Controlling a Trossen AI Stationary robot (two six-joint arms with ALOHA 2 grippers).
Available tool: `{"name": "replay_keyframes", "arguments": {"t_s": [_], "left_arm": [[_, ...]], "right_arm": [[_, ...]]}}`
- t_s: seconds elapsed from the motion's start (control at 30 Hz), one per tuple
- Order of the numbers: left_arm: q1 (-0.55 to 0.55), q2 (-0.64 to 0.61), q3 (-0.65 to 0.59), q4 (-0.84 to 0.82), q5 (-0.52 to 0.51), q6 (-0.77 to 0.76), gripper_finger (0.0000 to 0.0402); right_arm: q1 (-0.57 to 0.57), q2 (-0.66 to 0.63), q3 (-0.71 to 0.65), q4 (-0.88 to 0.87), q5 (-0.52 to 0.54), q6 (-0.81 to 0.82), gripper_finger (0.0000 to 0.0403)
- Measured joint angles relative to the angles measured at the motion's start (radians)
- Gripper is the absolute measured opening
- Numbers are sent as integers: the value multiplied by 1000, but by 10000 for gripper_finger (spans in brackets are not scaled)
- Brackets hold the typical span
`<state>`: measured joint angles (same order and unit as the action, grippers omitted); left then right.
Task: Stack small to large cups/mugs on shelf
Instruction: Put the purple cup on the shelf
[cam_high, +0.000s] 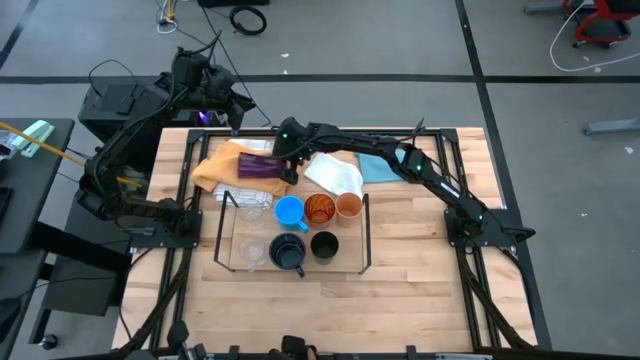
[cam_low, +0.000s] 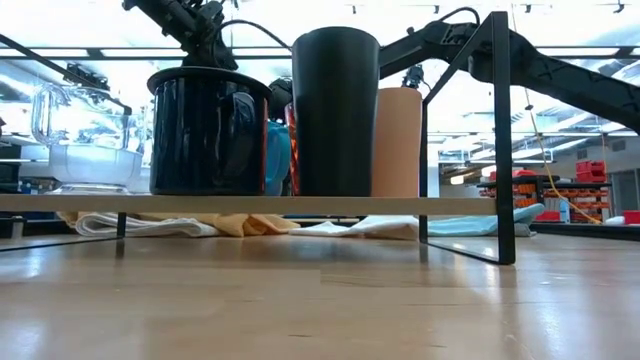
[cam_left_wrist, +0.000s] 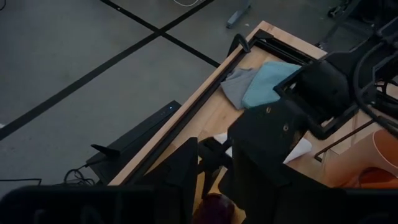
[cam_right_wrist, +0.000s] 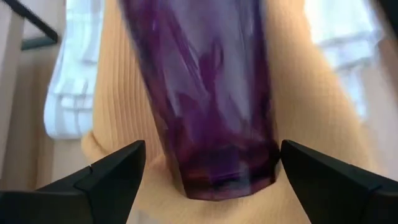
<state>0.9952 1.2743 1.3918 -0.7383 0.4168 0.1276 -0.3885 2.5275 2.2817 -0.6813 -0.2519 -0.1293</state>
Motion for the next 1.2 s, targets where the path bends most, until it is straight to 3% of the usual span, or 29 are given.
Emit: {"name": "replay_keyframes", "arguments": {"t_s": [0.37, 0.6, 1.2], "left_arm": [[0, 0, 0, -8, 34, -6, 107], [0, 0, 0, -21, 34, -3, 107], [0, 0, 0, -22, 34, 16, 107]], "right_arm": [[13, 21, 0, 29, 30, -2, 370], [19, 20, 0, 44, 80, -50, 285], [12, -24, 0, -48, 106, -53, 284]]}}
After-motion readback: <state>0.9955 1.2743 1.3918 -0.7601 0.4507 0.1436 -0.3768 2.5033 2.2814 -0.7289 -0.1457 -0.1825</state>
